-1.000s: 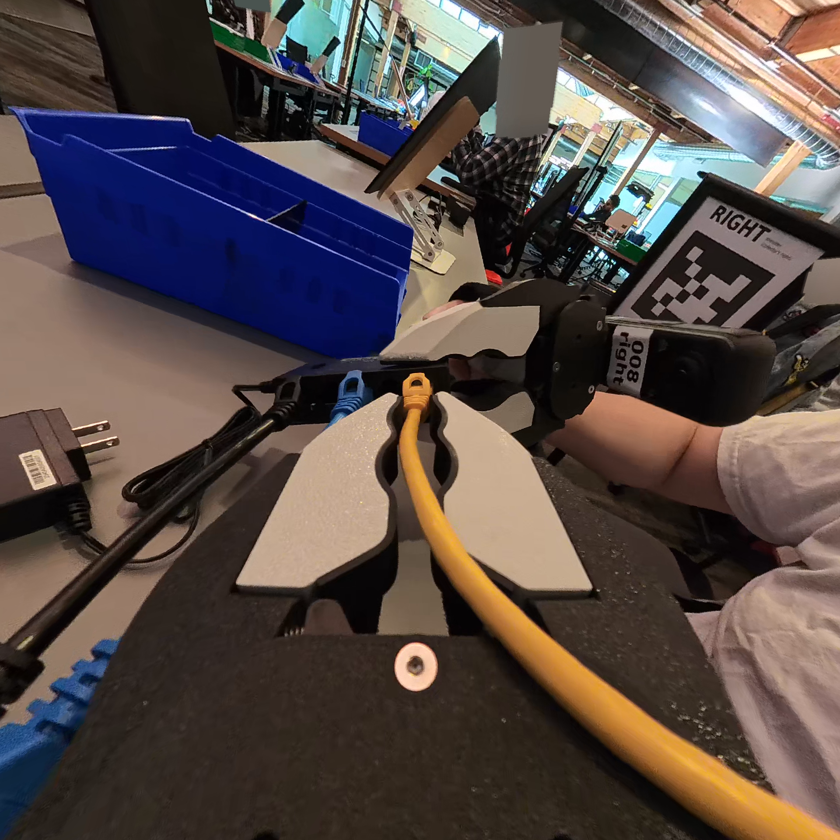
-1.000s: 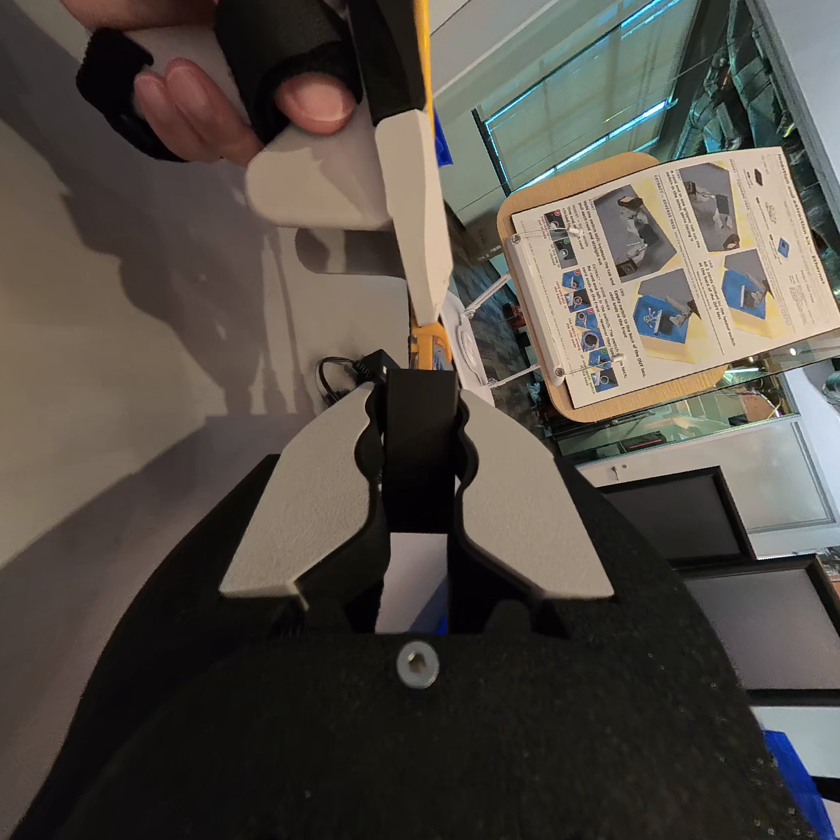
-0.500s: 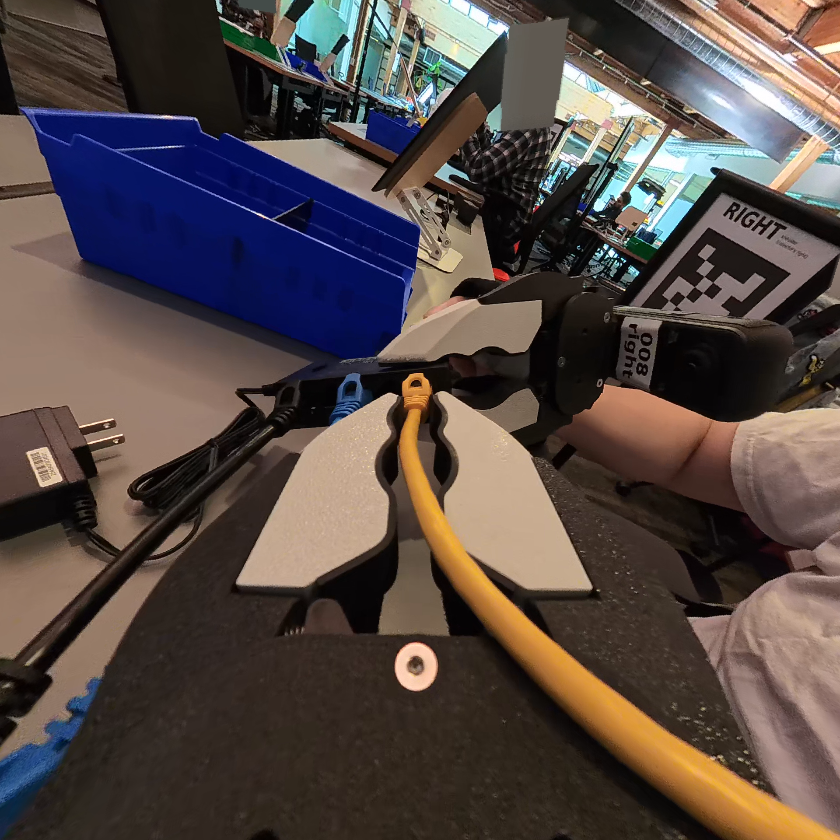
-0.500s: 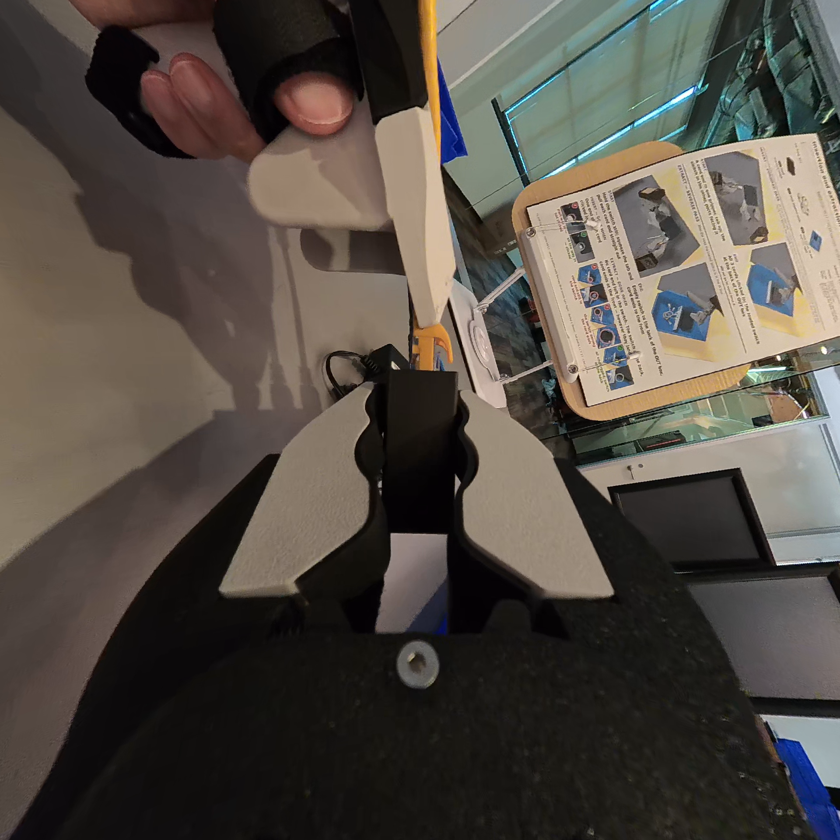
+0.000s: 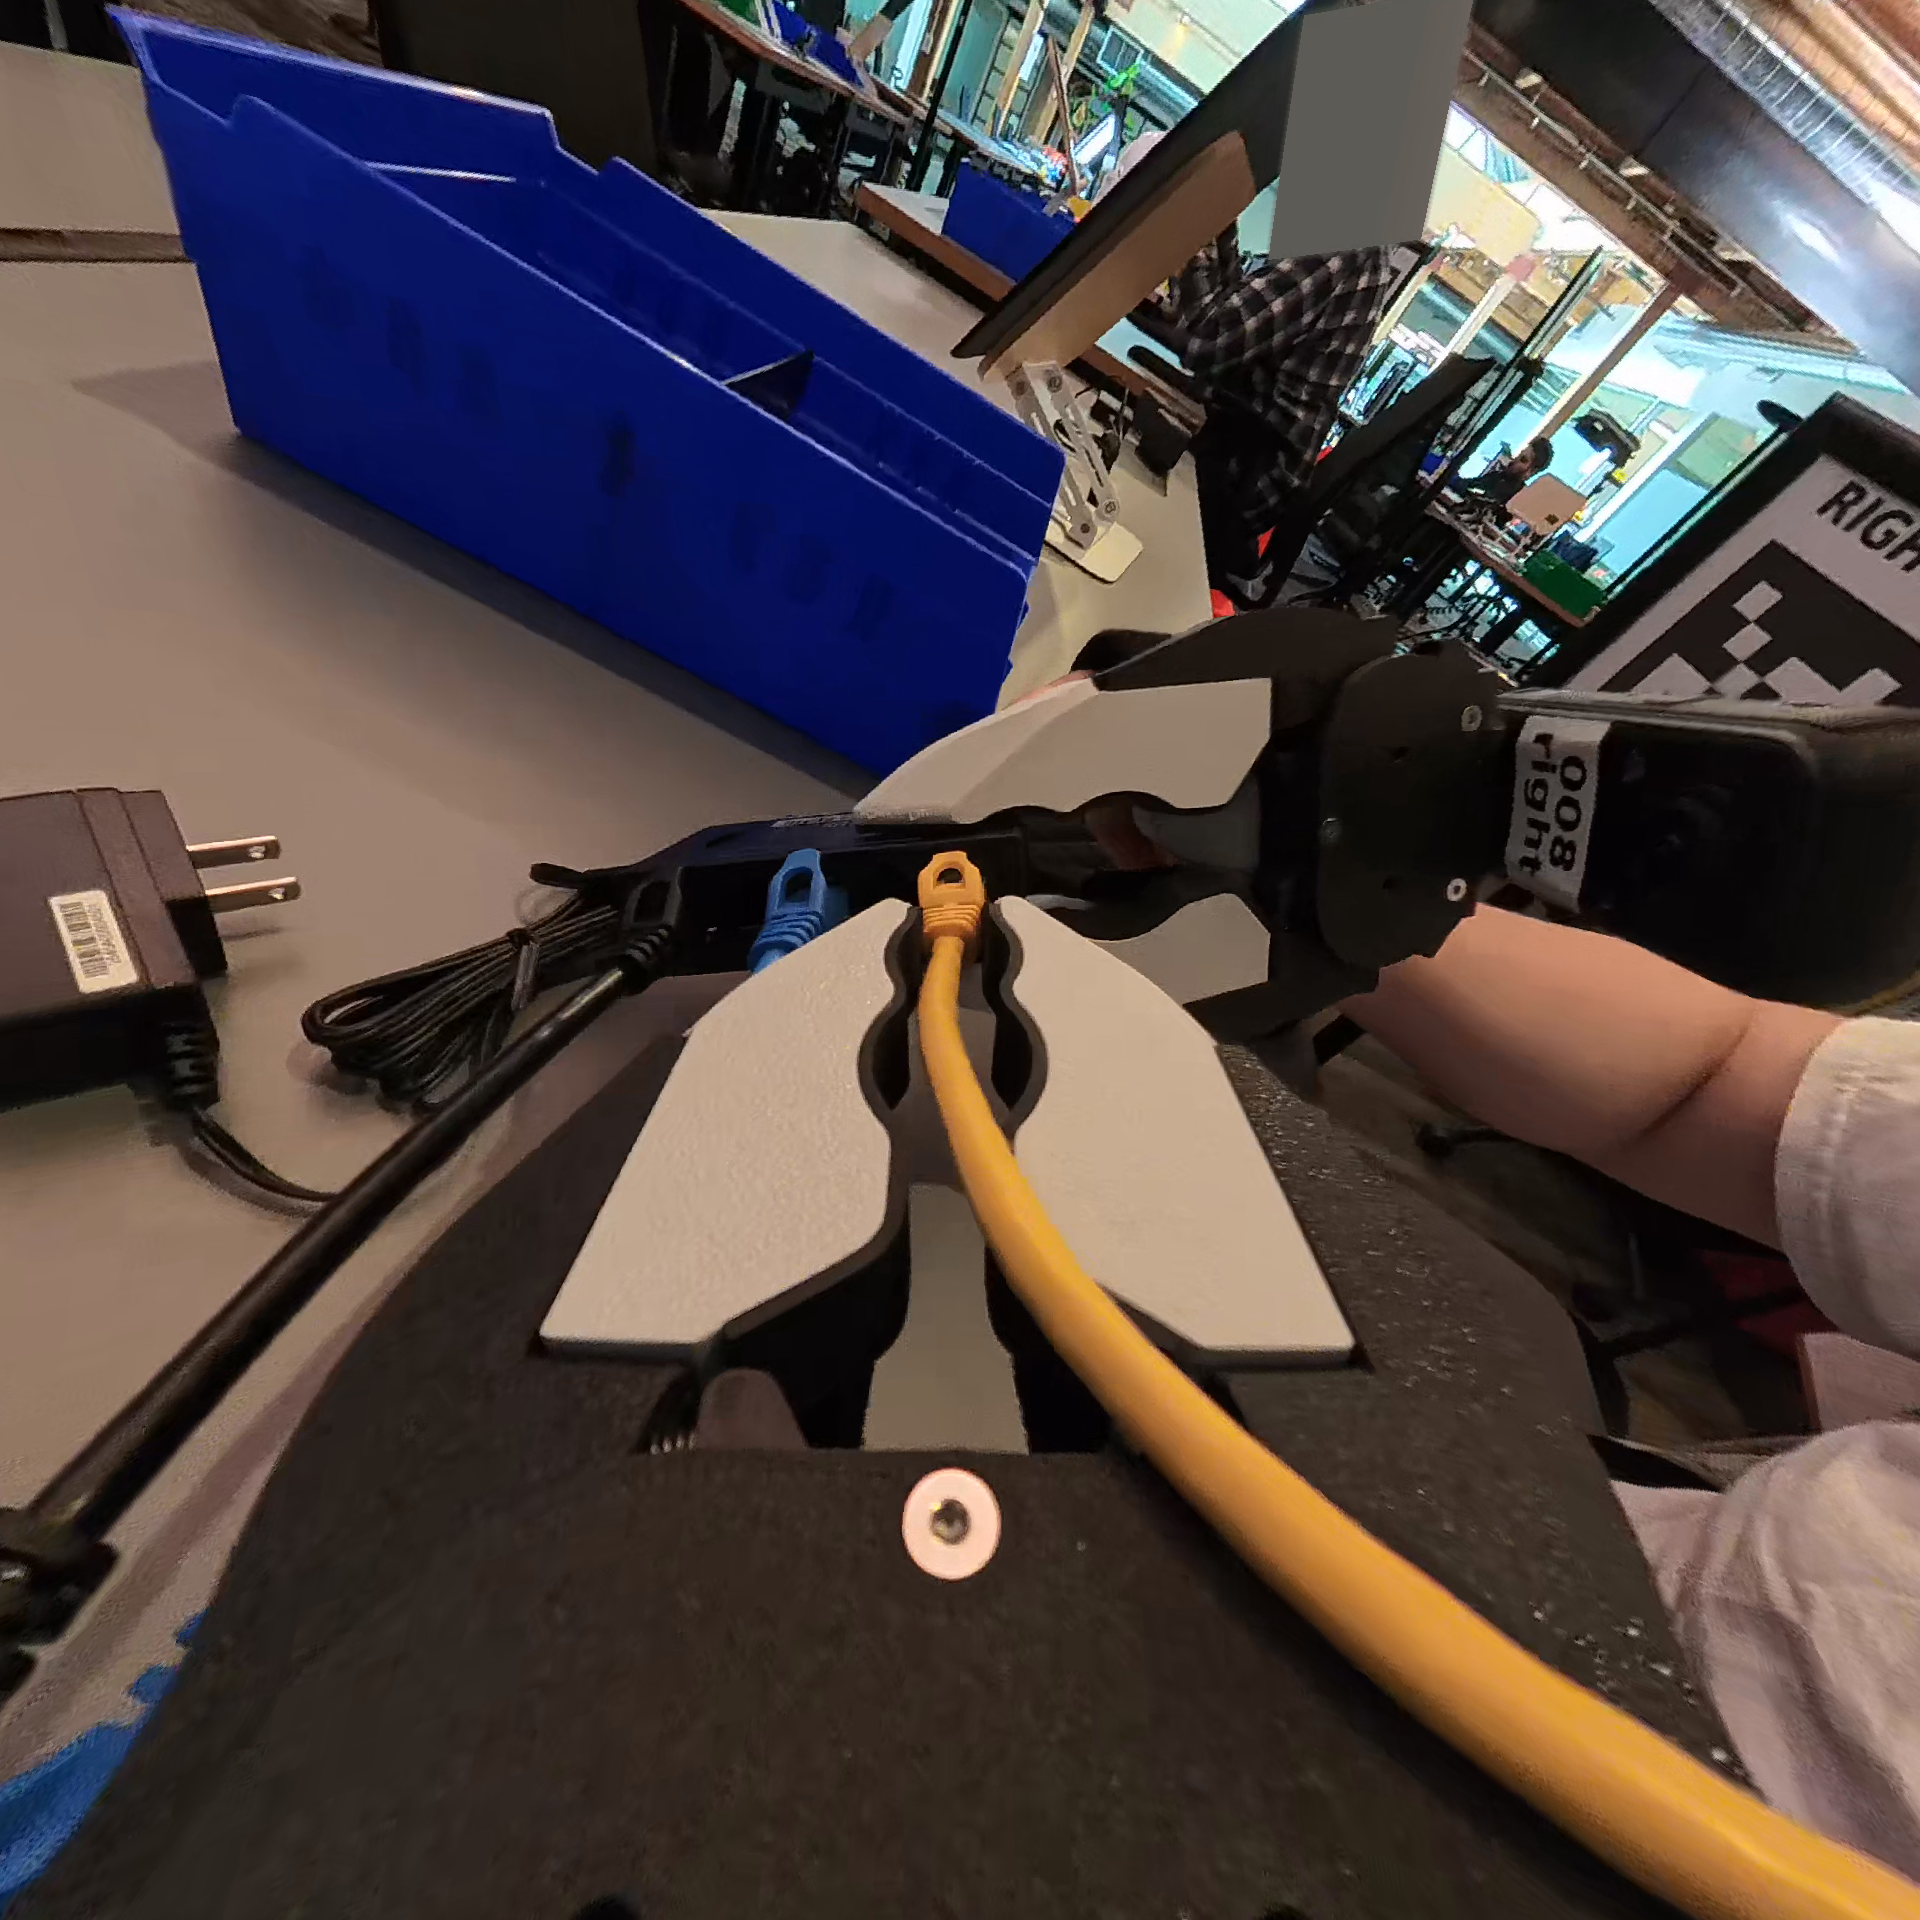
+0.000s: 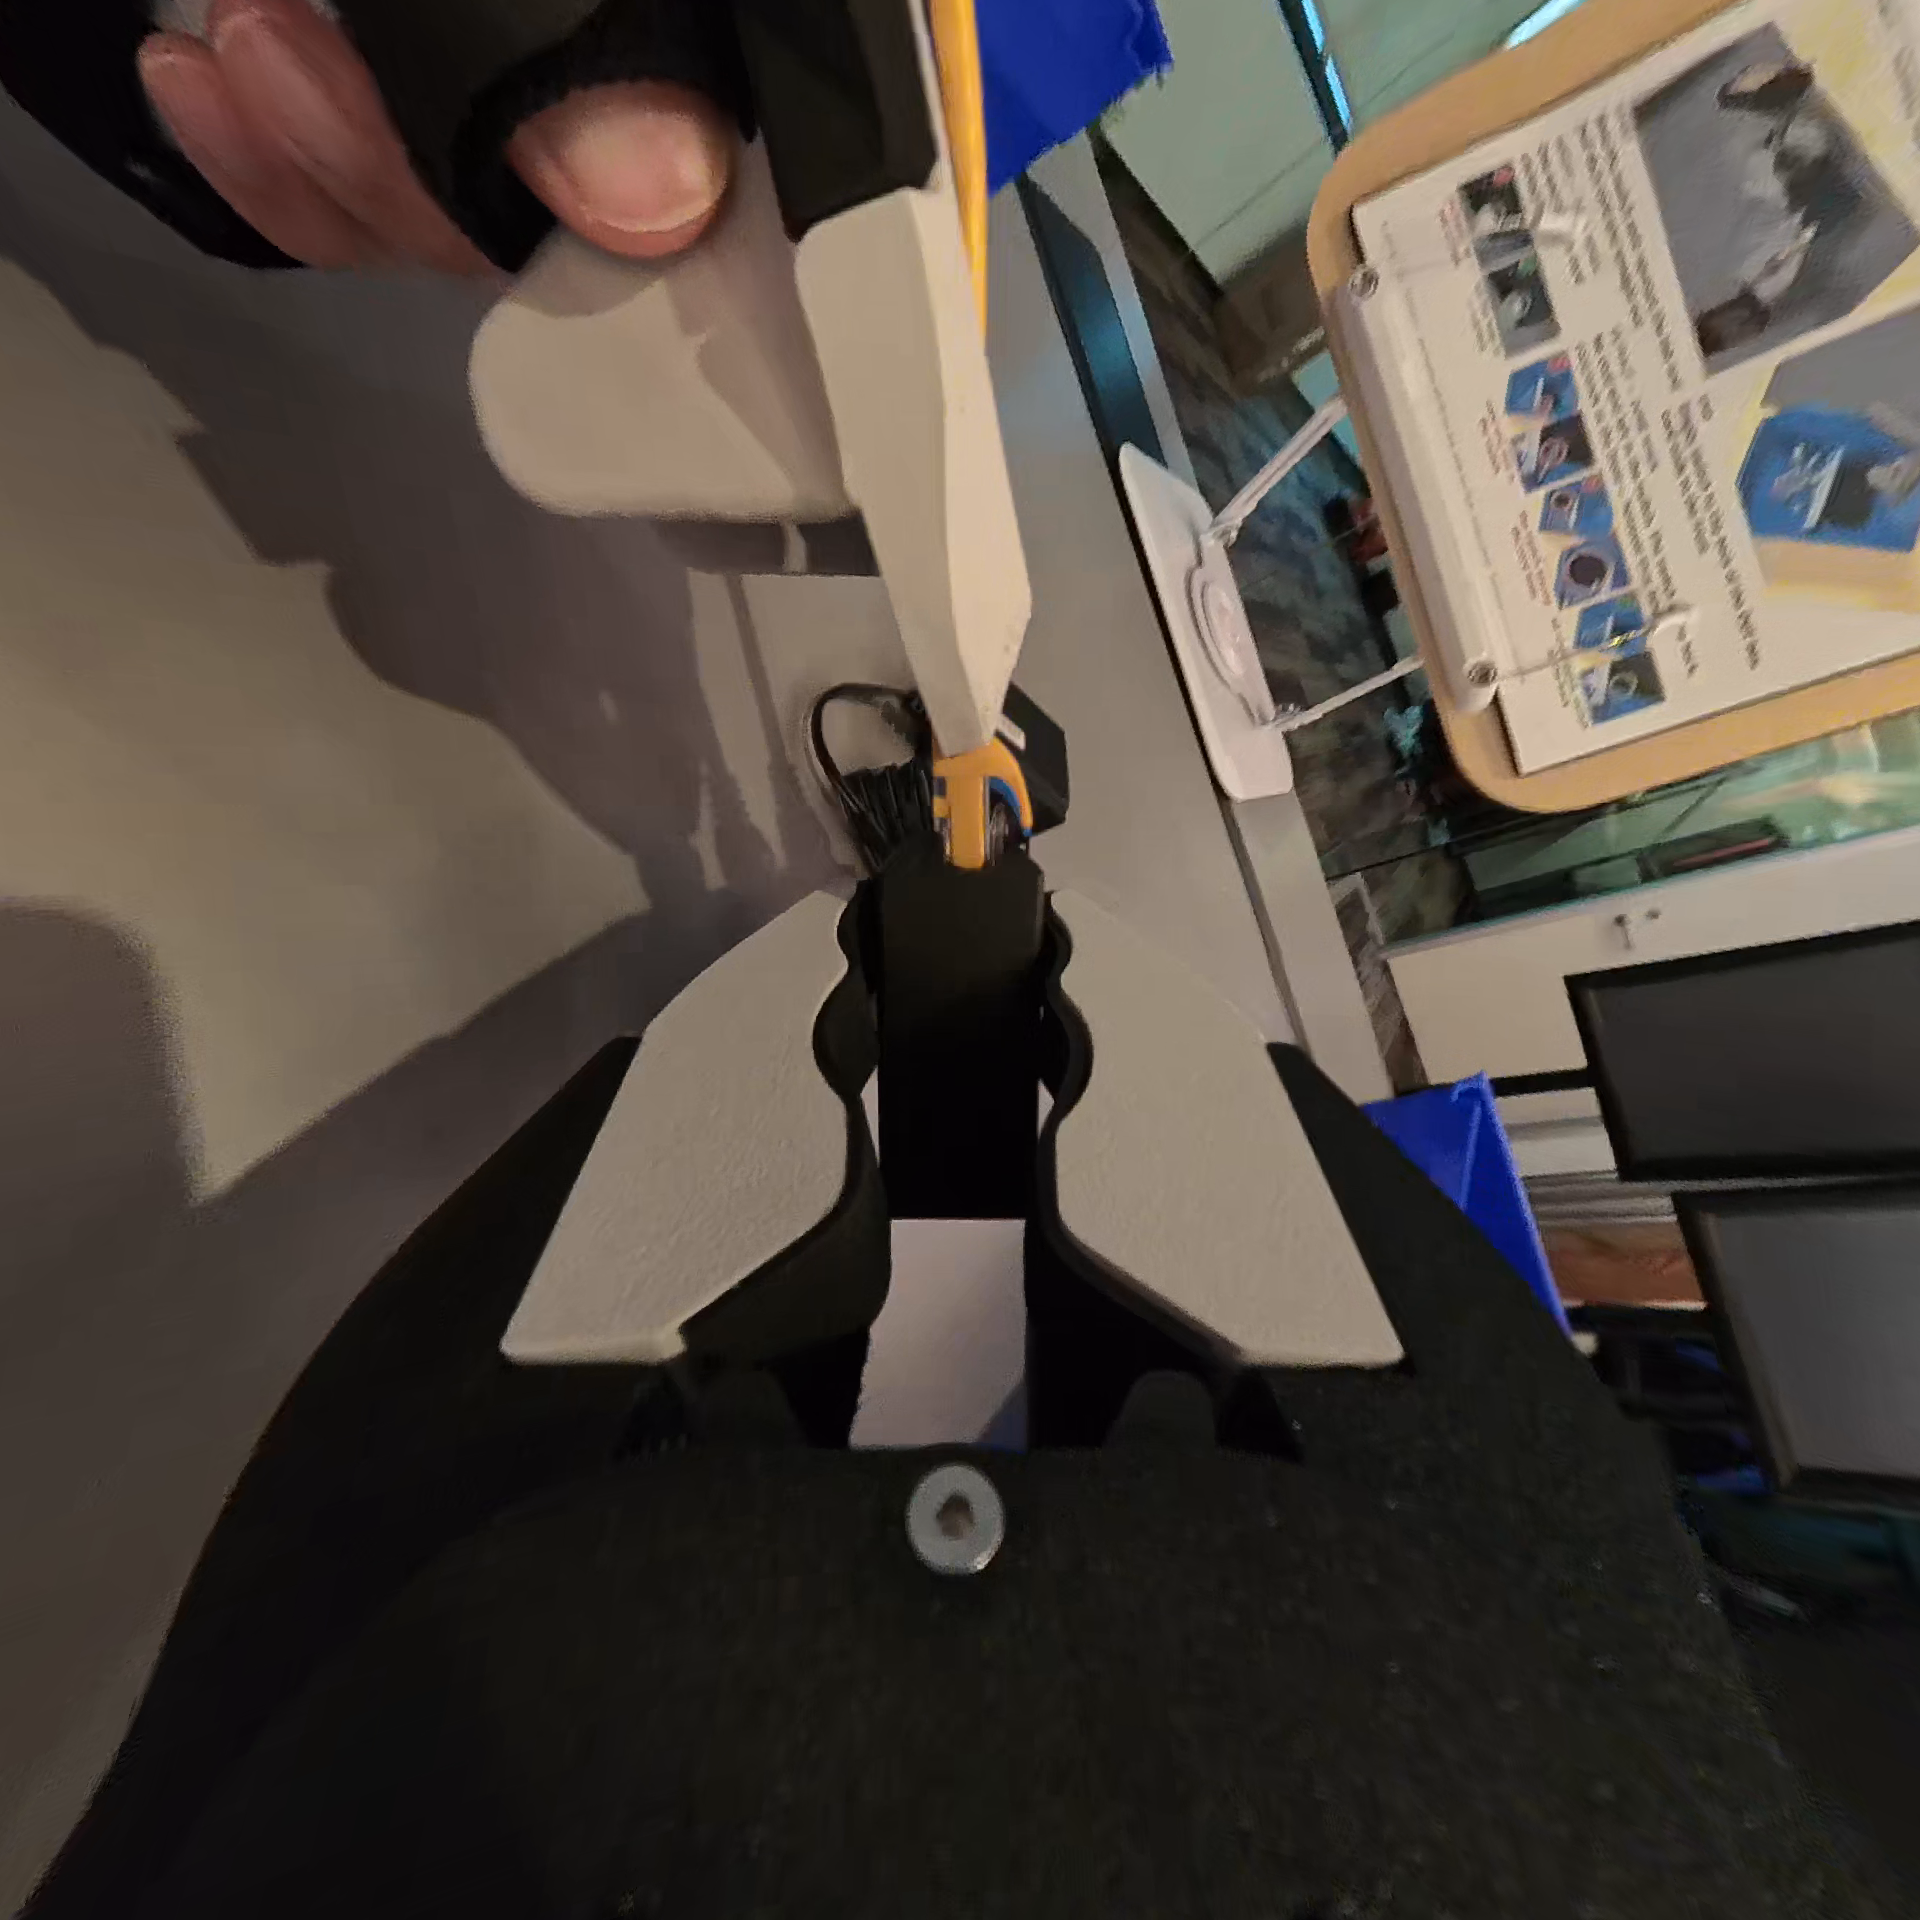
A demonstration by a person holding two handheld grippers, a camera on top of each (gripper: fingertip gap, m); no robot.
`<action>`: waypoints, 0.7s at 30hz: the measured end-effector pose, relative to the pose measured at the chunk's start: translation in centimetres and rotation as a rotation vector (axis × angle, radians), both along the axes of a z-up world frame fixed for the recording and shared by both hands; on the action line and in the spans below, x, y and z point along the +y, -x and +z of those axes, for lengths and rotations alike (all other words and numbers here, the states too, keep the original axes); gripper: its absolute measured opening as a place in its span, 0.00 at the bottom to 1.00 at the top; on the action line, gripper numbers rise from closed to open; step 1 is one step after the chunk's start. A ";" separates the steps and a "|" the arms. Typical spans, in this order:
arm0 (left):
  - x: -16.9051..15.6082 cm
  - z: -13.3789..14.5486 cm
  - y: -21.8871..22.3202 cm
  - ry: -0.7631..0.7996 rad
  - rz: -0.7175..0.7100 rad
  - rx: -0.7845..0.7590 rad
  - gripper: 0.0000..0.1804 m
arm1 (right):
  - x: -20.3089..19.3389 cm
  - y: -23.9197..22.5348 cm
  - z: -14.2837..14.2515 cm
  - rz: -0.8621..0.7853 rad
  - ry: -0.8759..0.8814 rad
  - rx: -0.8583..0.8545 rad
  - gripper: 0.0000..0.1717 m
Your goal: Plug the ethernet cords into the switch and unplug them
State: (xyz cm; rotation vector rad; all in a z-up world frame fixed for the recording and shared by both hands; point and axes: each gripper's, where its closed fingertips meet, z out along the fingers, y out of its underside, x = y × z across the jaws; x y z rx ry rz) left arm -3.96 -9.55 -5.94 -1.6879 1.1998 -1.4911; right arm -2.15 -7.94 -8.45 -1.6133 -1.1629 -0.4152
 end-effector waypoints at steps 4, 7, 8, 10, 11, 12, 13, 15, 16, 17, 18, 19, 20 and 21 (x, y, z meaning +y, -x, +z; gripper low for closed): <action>0.0 -0.1 -0.9 -0.013 0.012 0.019 0.06 | 0.1 -0.9 -0.4 -0.090 0.048 0.026 0.16; -0.1 -0.2 -1.3 -0.023 0.009 0.031 0.06 | 0.0 -1.4 -0.6 -0.136 0.053 0.019 0.16; 0.0 -0.2 -1.3 -0.019 0.009 0.032 0.06 | 0.1 -1.4 -0.7 -0.144 0.052 0.021 0.16; 0.2 -0.4 -1.3 -0.005 0.012 0.034 0.06 | 0.2 -1.4 -0.8 -0.158 0.056 0.025 0.16; 0.3 -0.5 -1.3 0.003 0.015 0.033 0.06 | 0.4 -1.5 -0.8 -0.165 0.053 0.021 0.16; 0.4 -0.5 -1.3 0.008 0.018 0.034 0.06 | 0.5 -1.5 -0.8 -0.170 0.048 0.010 0.16; 0.5 -0.6 -1.3 0.010 0.019 0.036 0.06 | 0.6 -1.6 -0.9 -0.175 0.042 -0.003 0.16; 0.6 -0.8 -1.4 0.004 0.021 0.040 0.06 | 0.8 -1.7 -1.0 -0.193 0.032 -0.036 0.16; 0.6 -0.8 -1.4 0.003 0.023 0.042 0.06 | 0.9 -1.8 -1.1 -0.203 0.028 -0.058 0.16; 0.7 -0.8 -1.5 0.002 0.025 0.041 0.06 | 0.9 -1.9 -1.1 -0.213 0.019 -0.086 0.16; 0.7 -0.9 -1.5 0.002 0.025 0.042 0.06 | 1.0 -2.1 -1.1 -0.223 0.011 -0.116 0.16; 0.7 -0.9 -1.6 0.001 0.024 0.044 0.06 | 1.1 -2.2 -1.2 -0.230 0.007 -0.147 0.16; 0.7 -0.9 -1.6 0.000 0.024 0.044 0.06 | 1.1 -2.4 -1.3 -0.236 0.002 -0.176 0.16; 0.7 -0.9 -1.7 -0.001 0.024 0.044 0.06 | 1.2 -2.5 -1.3 -0.242 -0.001 -0.199 0.16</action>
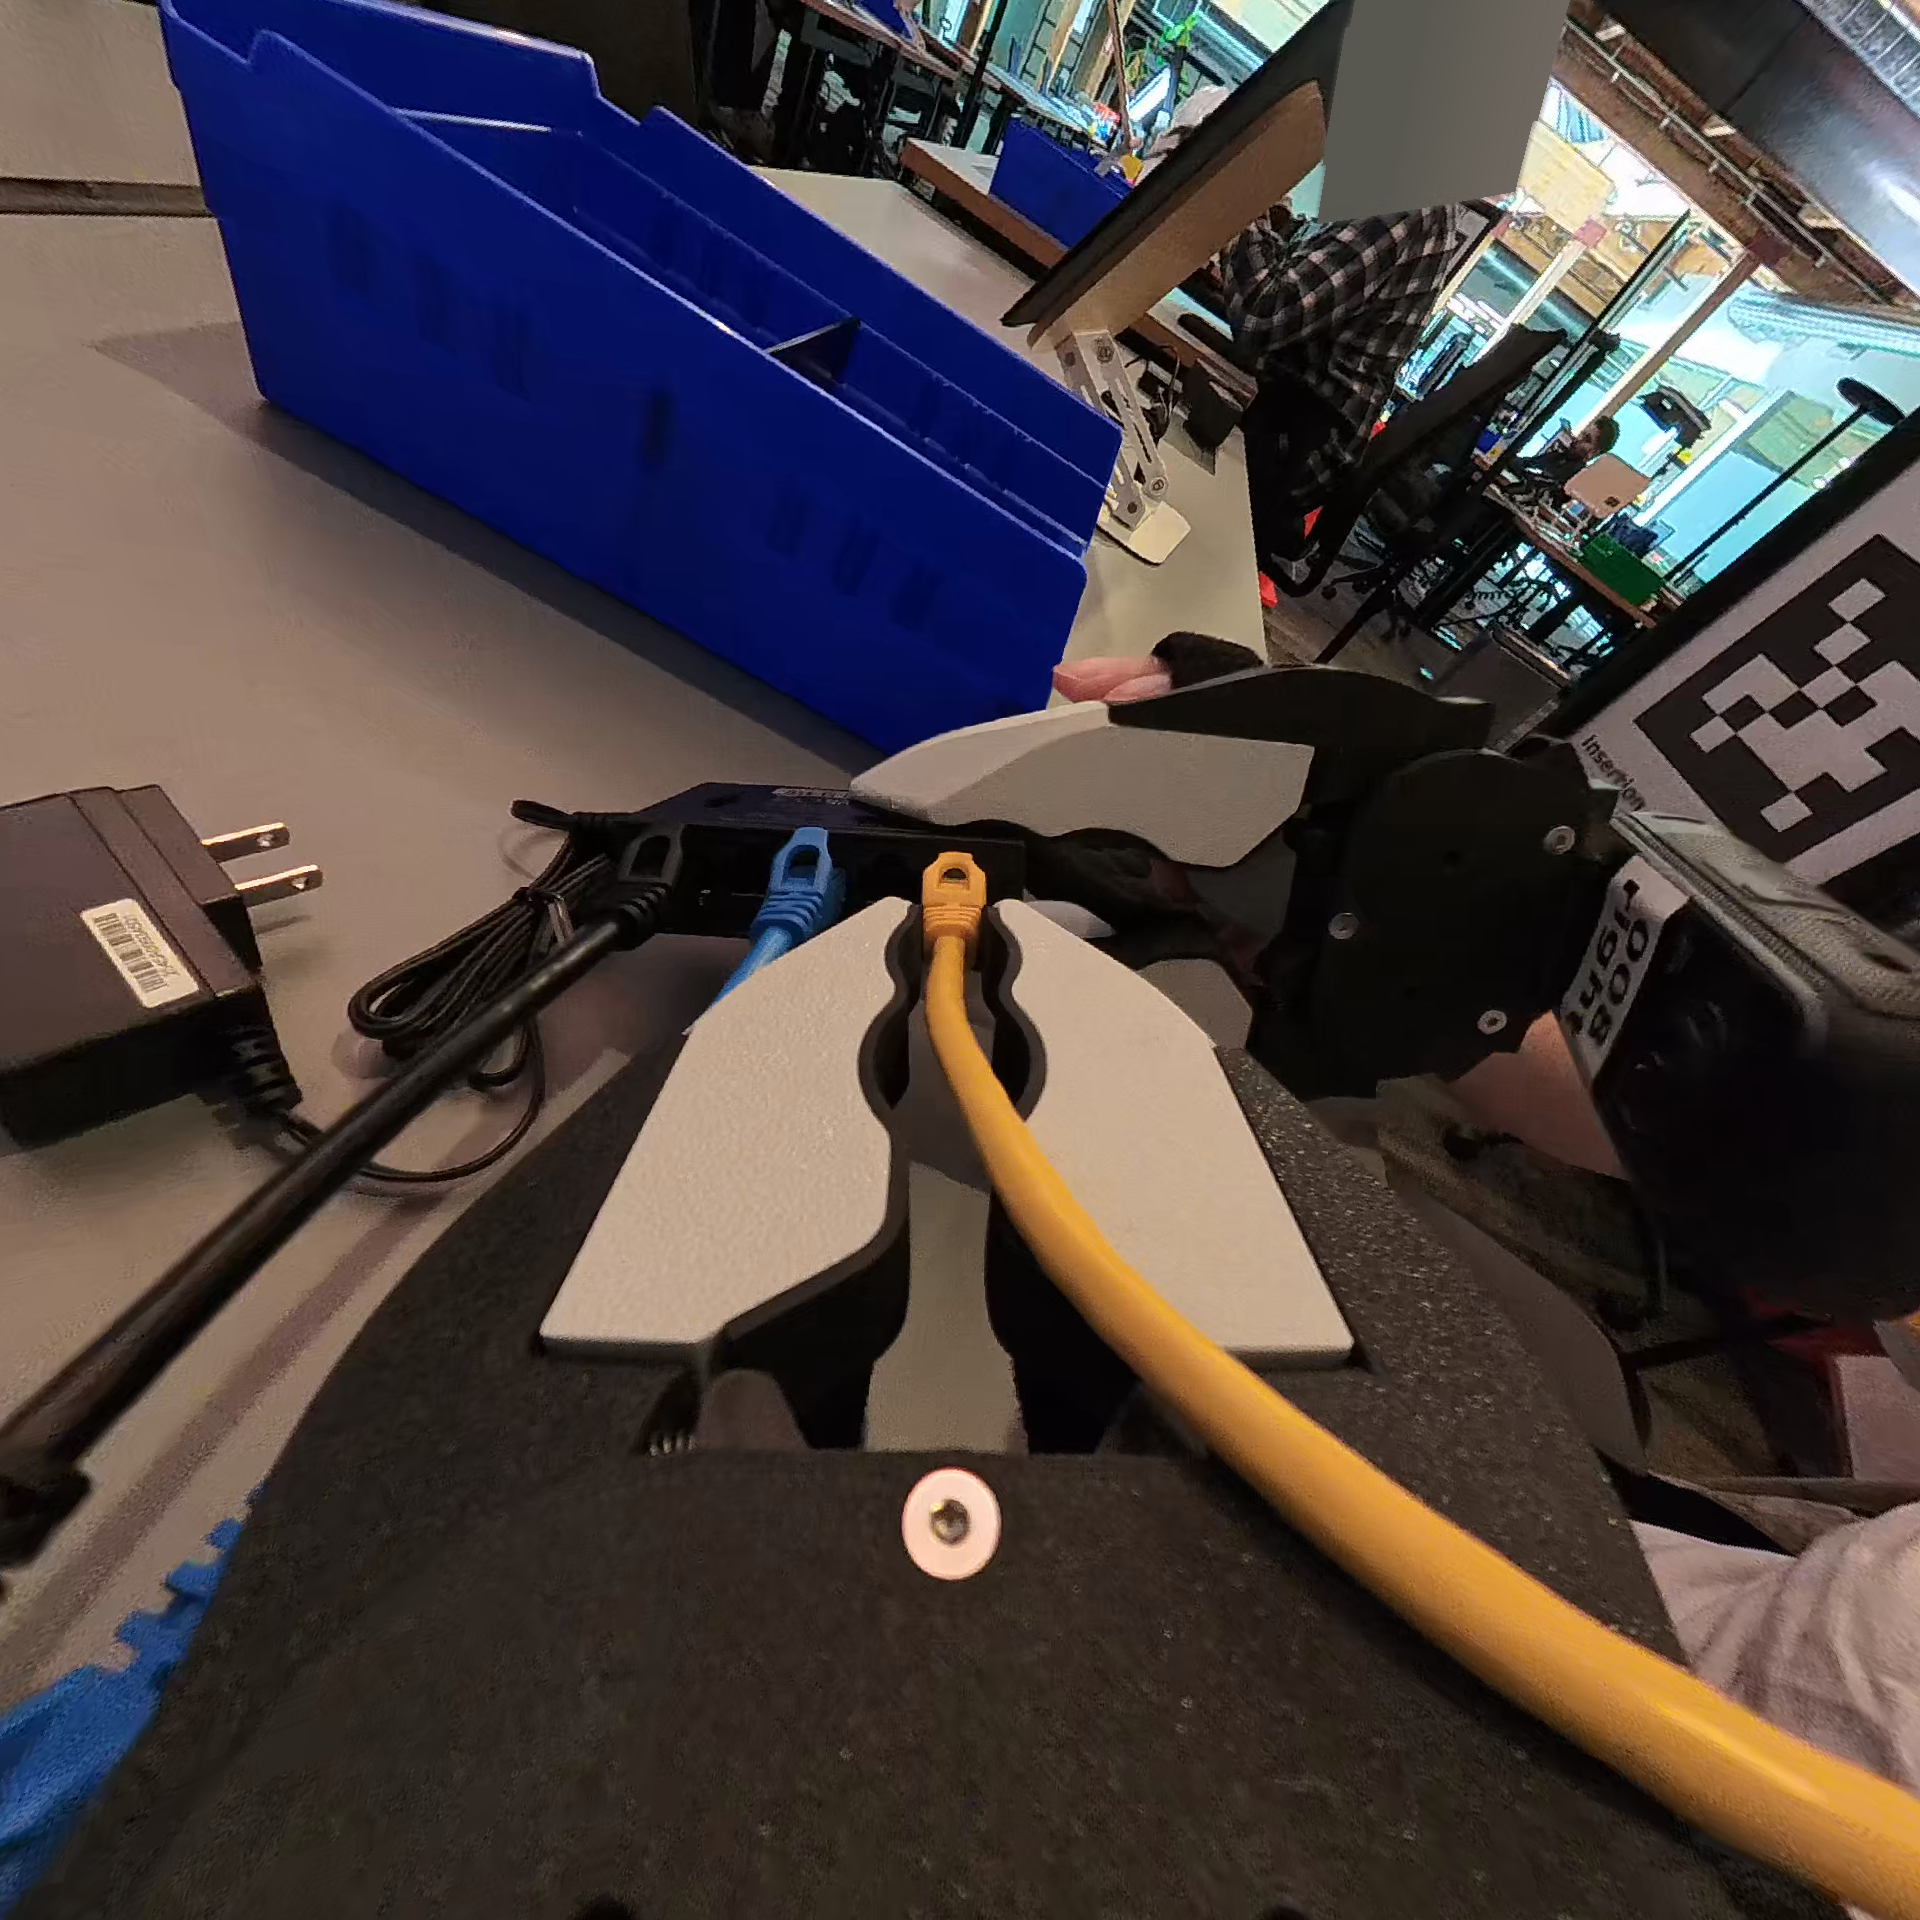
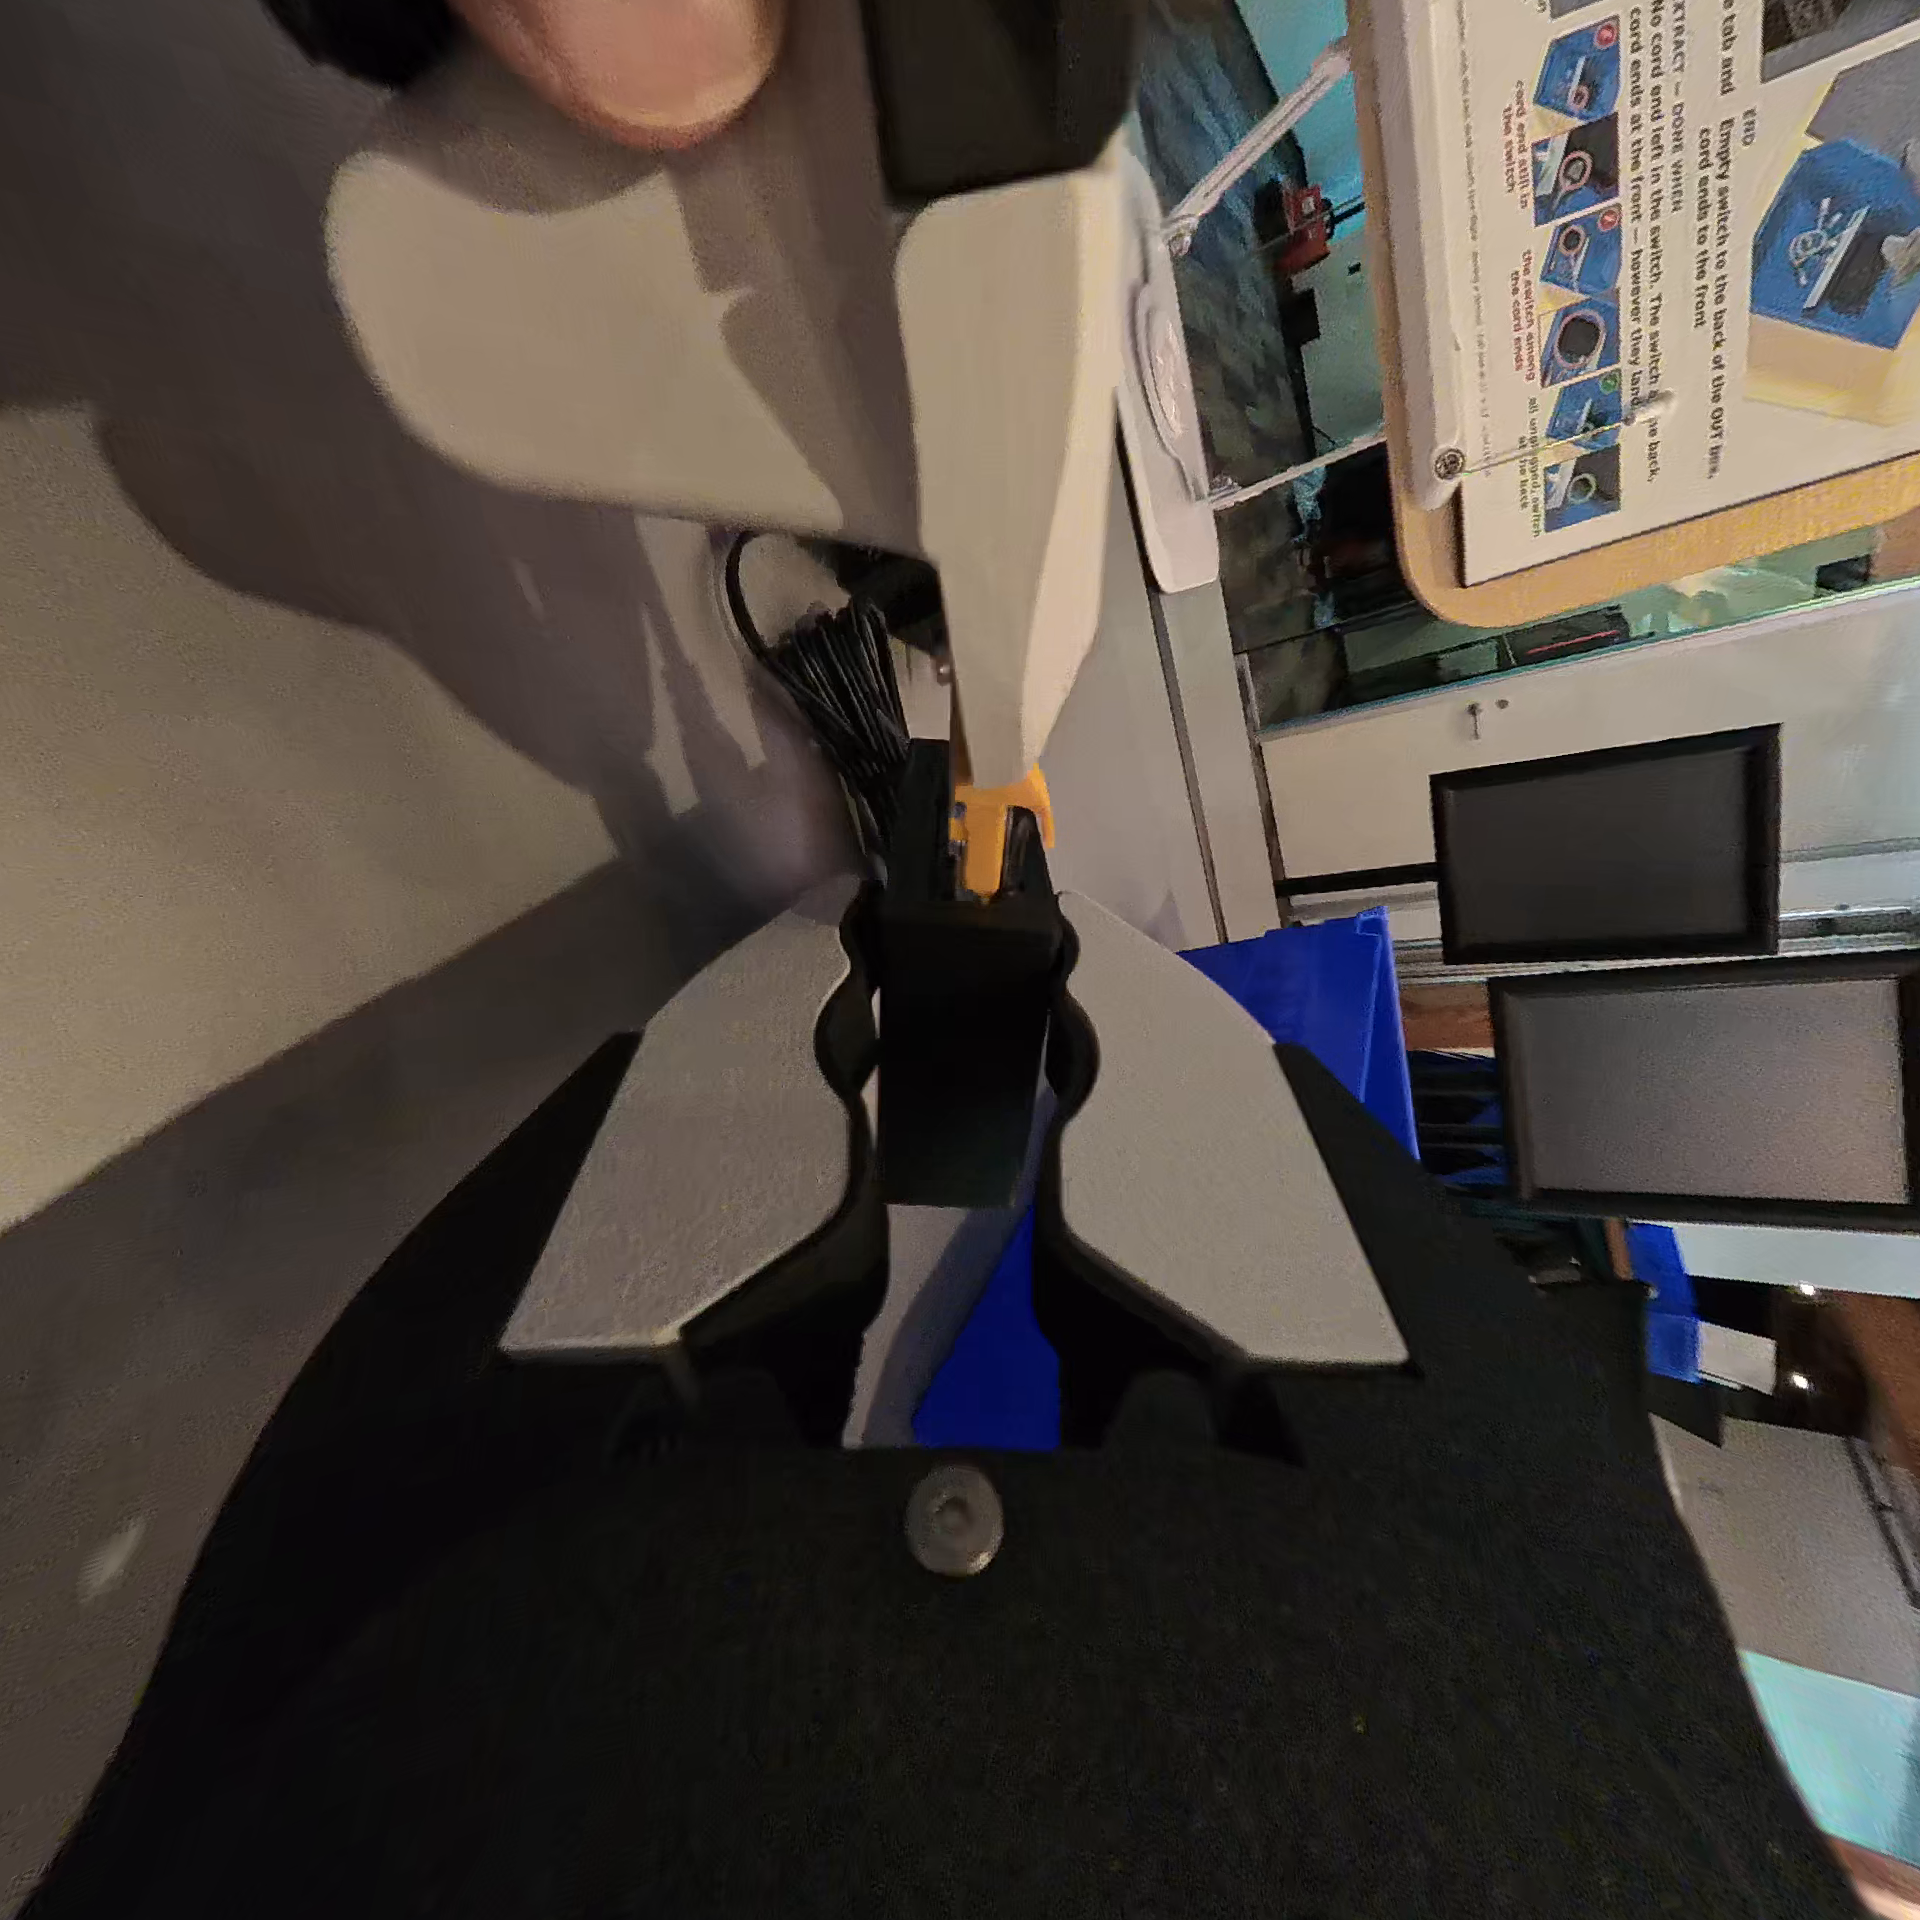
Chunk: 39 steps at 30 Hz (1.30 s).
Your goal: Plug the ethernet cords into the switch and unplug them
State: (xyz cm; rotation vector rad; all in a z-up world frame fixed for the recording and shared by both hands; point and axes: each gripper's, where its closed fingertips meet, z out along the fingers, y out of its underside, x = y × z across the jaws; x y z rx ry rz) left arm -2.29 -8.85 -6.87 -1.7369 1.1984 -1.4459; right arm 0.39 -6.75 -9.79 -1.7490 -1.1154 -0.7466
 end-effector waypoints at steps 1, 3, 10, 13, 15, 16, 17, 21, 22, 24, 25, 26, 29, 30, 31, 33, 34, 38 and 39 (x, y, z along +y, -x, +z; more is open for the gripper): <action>0.0 0.0 0.0 0.000 -0.002 0.002 0.06 | 0.0 -0.2 -0.1 -0.006 0.004 -0.016 0.17; 0.1 0.0 0.0 0.002 -0.001 -0.001 0.06 | 0.1 -0.5 -0.3 -0.022 0.009 -0.029 0.16; 0.1 -0.4 -0.2 -0.002 -0.005 0.012 0.06 | 0.1 -0.9 -0.6 -0.039 0.009 -0.065 0.16; 0.0 -0.3 -0.2 0.006 -0.009 0.003 0.06 | 0.0 -0.8 -0.5 -0.013 0.002 -0.021 0.16; -0.2 -0.3 -0.2 -0.010 -0.016 0.013 0.06 | -0.1 -0.8 -0.4 0.012 -0.013 -0.042 0.16; -0.4 -0.2 -0.2 -0.020 -0.020 0.014 0.06 | -0.2 -0.7 -0.3 0.025 -0.014 -0.044 0.16; -0.5 0.1 -0.2 -0.022 -0.021 0.008 0.06 | -0.3 -0.7 0.0 0.034 -0.023 -0.041 0.16; -0.8 3.1 0.0 -0.065 -0.014 -0.052 0.06 | -0.4 -0.6 3.2 0.054 -0.075 -0.075 0.16; -0.8 4.2 0.1 -0.097 -0.011 -0.069 0.06 | -0.4 -0.5 4.4 0.060 -0.091 -0.091 0.16; -0.9 6.6 0.2 -0.168 -0.006 -0.096 0.06 | -0.2 -0.4 7.0 0.079 -0.133 -0.115 0.16; -0.9 7.8 0.3 -0.202 -0.007 -0.104 0.06 | -0.2 -0.3 8.2 0.090 -0.149 -0.124 0.16; -0.9 8.9 0.3 -0.235 -0.008 -0.113 0.06 | -0.1 -0.2 9.5 0.101 -0.173 -0.142 0.16; -0.9 11.3 0.6 -0.315 -0.008 -0.141 0.06 | -0.1 0.1 12.2 0.121 -0.228 -0.176 0.15; -0.9 11.8 0.7 -0.330 -0.006 -0.147 0.06 | 0.0 0.2 12.8 0.124 -0.237 -0.181 0.16; -0.9 12.3 0.8 -0.345 -0.002 -0.154 0.06 | 0.0 0.3 13.2 0.126 -0.244 -0.179 0.16; -0.9 12.8 0.9 -0.359 0.015 -0.165 0.06 | 0.1 0.5 13.8 0.123 -0.251 -0.179 0.15; -0.9 13.0 1.0 -0.367 0.021 -0.169 0.06 | 0.1 0.5 14.0 0.124 -0.258 -0.180 0.15; -1.0 13.3 1.3 -0.373 0.025 -0.169 0.06 | 0.0 0.8 14.3 0.128 -0.255 -0.182 0.15; -1.0 13.2 1.3 -0.373 0.025 -0.158 0.06 | 0.0 0.9 14.3 0.125 -0.257 -0.186 0.15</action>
